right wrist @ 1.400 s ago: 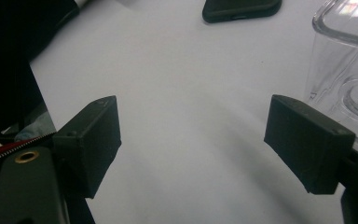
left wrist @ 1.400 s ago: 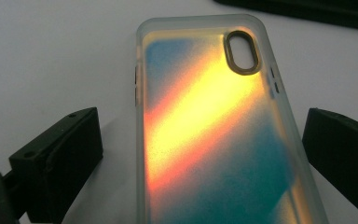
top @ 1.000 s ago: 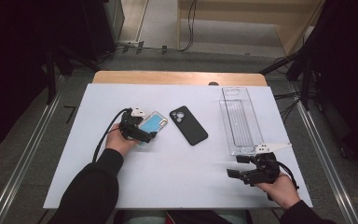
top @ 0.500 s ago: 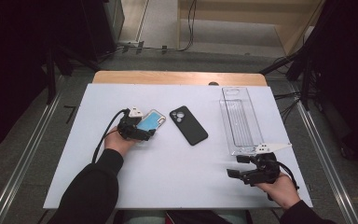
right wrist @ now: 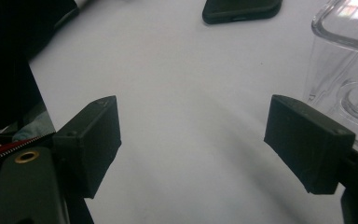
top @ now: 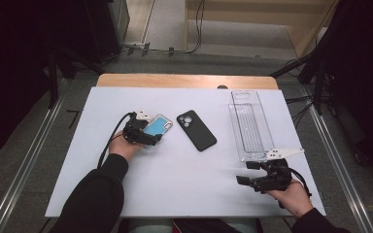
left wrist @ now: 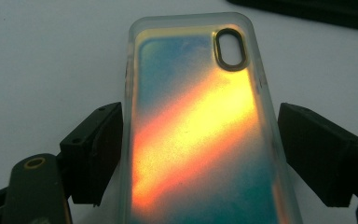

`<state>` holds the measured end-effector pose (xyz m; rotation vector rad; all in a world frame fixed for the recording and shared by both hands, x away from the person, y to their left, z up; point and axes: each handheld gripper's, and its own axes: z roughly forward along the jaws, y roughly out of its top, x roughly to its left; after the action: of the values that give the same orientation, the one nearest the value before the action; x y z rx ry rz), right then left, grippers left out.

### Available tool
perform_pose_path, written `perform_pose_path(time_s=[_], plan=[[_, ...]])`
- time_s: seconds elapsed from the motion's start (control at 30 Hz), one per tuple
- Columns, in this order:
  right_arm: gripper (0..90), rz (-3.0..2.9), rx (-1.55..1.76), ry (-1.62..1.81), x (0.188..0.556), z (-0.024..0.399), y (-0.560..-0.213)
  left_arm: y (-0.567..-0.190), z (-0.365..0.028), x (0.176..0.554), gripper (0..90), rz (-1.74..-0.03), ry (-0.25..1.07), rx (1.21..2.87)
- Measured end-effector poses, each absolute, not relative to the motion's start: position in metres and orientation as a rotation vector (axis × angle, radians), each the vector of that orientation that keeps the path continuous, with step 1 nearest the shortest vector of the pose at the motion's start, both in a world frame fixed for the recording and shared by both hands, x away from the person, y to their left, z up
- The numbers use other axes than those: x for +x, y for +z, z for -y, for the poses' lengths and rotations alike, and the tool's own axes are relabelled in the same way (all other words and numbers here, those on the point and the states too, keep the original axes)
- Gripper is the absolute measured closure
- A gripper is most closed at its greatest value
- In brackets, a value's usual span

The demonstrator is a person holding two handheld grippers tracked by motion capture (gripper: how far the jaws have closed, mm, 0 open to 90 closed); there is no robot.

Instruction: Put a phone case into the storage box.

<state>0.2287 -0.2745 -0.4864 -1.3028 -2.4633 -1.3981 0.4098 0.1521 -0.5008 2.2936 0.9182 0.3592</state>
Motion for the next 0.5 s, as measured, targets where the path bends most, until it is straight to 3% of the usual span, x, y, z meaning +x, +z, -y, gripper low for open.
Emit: perform_pose_path(time_s=[0.5], plan=[[16.5, 2.460, -1.306, -1.407, 0.229, 0.275, -0.486, -0.470, -0.151, 0.398, 17.3, -0.904, 0.237, 2.246]])
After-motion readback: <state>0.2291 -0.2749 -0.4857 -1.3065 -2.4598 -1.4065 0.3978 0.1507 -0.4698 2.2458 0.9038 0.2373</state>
